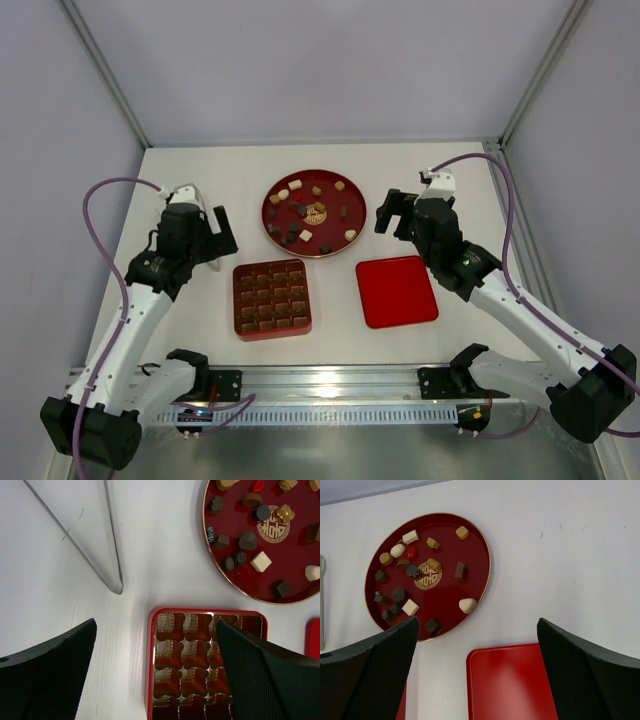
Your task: Pack the chocolate
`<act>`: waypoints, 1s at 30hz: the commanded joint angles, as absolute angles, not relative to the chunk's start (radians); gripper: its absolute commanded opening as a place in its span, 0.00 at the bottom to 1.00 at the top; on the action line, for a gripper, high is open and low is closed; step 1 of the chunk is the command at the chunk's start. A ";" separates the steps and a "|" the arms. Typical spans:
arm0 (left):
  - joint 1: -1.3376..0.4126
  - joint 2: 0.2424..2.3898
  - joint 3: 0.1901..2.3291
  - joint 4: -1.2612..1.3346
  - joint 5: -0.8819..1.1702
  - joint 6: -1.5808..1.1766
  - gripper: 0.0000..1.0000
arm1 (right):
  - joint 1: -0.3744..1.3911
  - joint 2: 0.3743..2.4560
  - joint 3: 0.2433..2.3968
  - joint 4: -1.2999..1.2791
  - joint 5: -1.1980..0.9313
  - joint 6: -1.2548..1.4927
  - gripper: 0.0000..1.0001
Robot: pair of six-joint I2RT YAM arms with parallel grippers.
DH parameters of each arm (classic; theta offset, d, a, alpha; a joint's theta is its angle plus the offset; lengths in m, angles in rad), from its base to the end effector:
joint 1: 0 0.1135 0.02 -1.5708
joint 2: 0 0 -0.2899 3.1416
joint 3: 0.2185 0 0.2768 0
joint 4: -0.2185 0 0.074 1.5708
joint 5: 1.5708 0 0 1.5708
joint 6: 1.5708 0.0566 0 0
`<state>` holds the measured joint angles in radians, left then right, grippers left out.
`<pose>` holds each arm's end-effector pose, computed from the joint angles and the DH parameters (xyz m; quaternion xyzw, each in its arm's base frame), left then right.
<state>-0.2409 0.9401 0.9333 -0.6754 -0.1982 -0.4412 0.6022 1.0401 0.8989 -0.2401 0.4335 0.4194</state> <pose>0.2165 -0.0417 0.3241 -0.1321 0.8897 -0.0589 0.4330 0.2324 0.1309 0.3382 0.0462 0.8165 0.1121 0.5644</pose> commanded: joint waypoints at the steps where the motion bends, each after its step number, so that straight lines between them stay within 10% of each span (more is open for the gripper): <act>1: -0.239 0.923 0.986 -0.686 -0.251 -0.457 1.00 | 0.603 1.020 0.905 -0.209 0.437 0.403 1.00; 15: -0.232 1.181 1.087 -0.687 -0.515 -0.549 1.00 | 0.603 1.025 0.910 -0.212 0.402 0.382 1.00; 30: -0.032 1.735 1.221 -0.519 -0.345 -0.587 1.00 | 0.601 1.014 0.907 -0.230 0.305 0.382 1.00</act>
<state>-0.0605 1.6737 1.1763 -0.5896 -0.3862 -0.5766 0.6022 1.0401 0.8989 -0.2409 0.3244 0.3943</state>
